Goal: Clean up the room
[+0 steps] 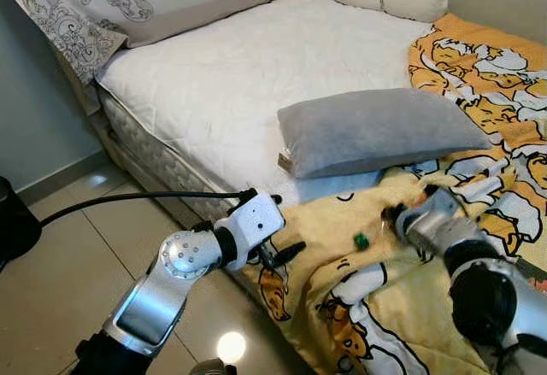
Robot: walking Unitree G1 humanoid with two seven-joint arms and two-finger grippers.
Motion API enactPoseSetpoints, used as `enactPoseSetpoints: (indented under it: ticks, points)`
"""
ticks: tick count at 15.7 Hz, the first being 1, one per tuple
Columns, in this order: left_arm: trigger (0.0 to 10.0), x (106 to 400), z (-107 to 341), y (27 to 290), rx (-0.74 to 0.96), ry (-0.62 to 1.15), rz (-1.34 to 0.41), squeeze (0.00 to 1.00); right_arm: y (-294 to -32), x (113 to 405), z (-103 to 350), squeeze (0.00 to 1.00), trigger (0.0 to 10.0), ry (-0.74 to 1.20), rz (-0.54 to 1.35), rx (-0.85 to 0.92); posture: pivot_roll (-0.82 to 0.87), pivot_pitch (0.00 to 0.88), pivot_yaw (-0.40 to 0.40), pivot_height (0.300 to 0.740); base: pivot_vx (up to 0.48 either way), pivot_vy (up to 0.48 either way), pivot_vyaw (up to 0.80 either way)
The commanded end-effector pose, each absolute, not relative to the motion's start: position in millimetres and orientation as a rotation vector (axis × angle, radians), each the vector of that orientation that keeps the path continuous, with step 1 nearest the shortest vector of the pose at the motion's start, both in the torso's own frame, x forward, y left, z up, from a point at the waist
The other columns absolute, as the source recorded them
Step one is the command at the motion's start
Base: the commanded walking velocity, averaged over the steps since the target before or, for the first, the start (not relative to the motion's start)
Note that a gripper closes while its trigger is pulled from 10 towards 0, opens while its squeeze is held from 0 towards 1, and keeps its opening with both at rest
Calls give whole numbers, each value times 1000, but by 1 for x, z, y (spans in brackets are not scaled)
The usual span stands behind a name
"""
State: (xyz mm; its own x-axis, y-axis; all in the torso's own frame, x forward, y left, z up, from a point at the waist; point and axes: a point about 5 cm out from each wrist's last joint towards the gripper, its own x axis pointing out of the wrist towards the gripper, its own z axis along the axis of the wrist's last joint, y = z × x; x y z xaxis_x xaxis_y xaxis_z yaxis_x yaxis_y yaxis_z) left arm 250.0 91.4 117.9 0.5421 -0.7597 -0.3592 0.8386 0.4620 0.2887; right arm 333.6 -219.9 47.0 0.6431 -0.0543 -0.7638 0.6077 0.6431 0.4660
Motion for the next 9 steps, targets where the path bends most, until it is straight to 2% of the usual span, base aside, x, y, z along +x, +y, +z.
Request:
enactPoseSetpoints:
  ticks: [1,5,7,8,9]
  points:
    - [10000,248,120,90,461,187,-1012,0,-222,342,60,0,0,747,-380,792,-16,0,8,740,0,0,0]
    - [10000,255,123,94,465,179,-989,0,-226,358,94,0,0,611,-180,683,-20,0,30,740,0,0,0]
    - [10000,256,122,96,476,185,-973,0,-227,358,98,0,0,562,-131,565,-18,0,31,740,0,0,0]
    - [10000,257,120,98,486,188,-955,0,-229,358,99,0,0,499,-122,437,-12,0,30,740,0,0,0]
    - [10000,257,120,99,490,189,-950,0,-230,357,99,0,0,494,-118,421,-12,0,30,740,0,0,0]
